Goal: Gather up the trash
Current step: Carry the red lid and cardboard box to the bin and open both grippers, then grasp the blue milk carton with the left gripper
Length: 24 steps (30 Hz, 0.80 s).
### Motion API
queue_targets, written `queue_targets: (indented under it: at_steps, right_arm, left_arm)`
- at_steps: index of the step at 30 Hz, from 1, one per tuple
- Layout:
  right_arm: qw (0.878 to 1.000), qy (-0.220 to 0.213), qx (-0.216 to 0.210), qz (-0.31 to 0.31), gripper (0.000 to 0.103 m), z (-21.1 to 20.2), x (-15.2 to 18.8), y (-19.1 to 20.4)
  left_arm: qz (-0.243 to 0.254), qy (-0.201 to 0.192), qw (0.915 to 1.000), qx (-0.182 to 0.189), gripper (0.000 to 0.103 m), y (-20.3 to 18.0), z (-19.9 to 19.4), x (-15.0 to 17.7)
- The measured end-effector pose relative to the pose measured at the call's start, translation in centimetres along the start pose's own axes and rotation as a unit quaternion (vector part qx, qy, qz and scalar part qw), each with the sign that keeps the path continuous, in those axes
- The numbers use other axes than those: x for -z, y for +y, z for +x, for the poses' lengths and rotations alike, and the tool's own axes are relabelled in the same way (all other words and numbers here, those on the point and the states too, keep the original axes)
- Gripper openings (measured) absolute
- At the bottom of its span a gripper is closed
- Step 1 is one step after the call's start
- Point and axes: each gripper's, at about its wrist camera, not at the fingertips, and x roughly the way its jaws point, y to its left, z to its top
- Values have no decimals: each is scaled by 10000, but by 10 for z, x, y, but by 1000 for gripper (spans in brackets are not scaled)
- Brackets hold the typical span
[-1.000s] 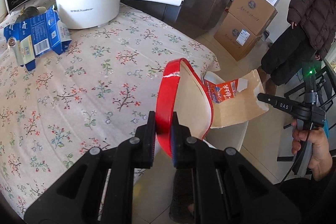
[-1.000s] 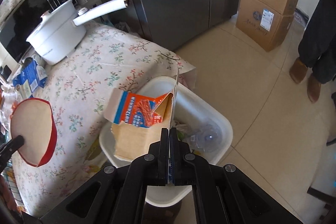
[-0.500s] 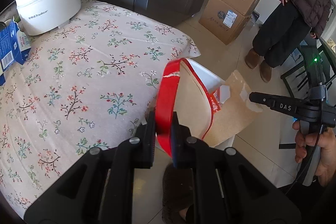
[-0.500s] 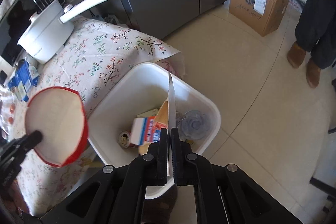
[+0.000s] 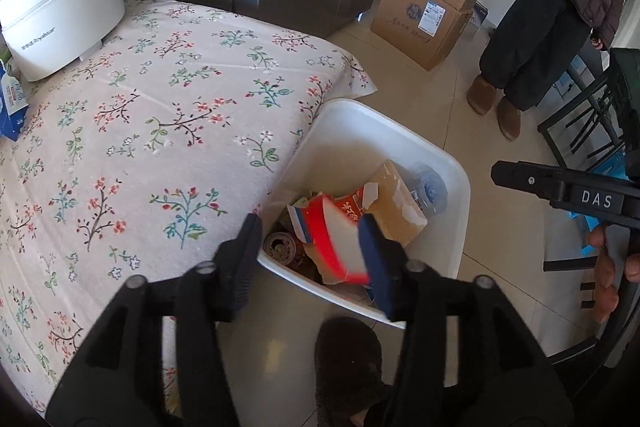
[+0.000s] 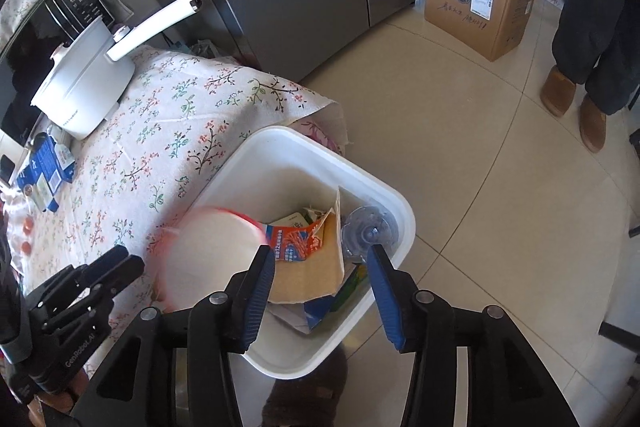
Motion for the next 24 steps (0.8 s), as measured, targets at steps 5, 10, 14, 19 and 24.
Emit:
queue_targets:
  at_steps: [5, 10, 14, 19, 24]
  right_arm:
    - [9999, -4, -18, -109, 55, 1, -1, 11]
    - [9993, -102, -156, -339, 65, -4, -7, 44]
    - [9968, -184, -257, -735, 73, -6, -16, 84]
    - [9920, -101, -482, -1164, 75, 5, -35, 147]
    - [9867, 35, -700, -1465, 76, 24, -36, 204]
  left_arm:
    - [-47, -145, 9996, -218, 73, 29, -22, 4]
    - [-301, -380, 9967, -649, 81, 85, -49, 6]
    - [-563, -490, 9907, -1138, 82, 145, -71, 11]
    - [-1321, -683, 9766, -1551, 82, 238, -96, 18]
    - [-1988, -997, 9604, -1676, 82, 314, -105, 21]
